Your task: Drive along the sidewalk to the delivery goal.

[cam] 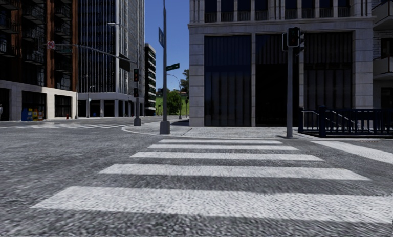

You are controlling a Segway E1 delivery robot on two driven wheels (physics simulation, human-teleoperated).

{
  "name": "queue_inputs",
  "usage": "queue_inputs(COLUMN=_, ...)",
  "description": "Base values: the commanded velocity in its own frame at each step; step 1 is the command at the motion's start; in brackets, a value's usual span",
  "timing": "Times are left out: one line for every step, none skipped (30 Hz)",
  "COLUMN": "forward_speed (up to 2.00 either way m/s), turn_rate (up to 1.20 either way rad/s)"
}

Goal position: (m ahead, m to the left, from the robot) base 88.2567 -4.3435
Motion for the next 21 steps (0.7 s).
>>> queue_inputs(forward_speed=2.00, turn_rate=0.00)
queue_inputs(forward_speed=2.00, turn_rate=0.00)
queue_inputs(forward_speed=2.00, turn_rate=0.00)
queue_inputs(forward_speed=2.00, turn_rate=0.00)
queue_inputs(forward_speed=2.00, turn_rate=0.00)
queue_inputs(forward_speed=2.00, turn_rate=0.00)
queue_inputs(forward_speed=2.00, turn_rate=0.00)
queue_inputs(forward_speed=2.00, turn_rate=0.00)
queue_inputs(forward_speed=2.00, turn_rate=0.00)
queue_inputs(forward_speed=2.00, turn_rate=0.00)
queue_inputs(forward_speed=2.00, turn_rate=0.00)
queue_inputs(forward_speed=2.00, turn_rate=0.00)
queue_inputs(forward_speed=2.00, turn_rate=0.00)
queue_inputs(forward_speed=2.00, turn_rate=0.00)
queue_inputs(forward_speed=2.00, turn_rate=0.00)
queue_inputs(forward_speed=2.00, turn_rate=0.00)
queue_inputs(forward_speed=2.00, turn_rate=0.00)
queue_inputs(forward_speed=2.00, turn_rate=0.00)
queue_inputs(forward_speed=2.00, turn_rate=0.00)
queue_inputs(forward_speed=2.00, turn_rate=0.00)
queue_inputs(forward_speed=2.00, turn_rate=0.00)
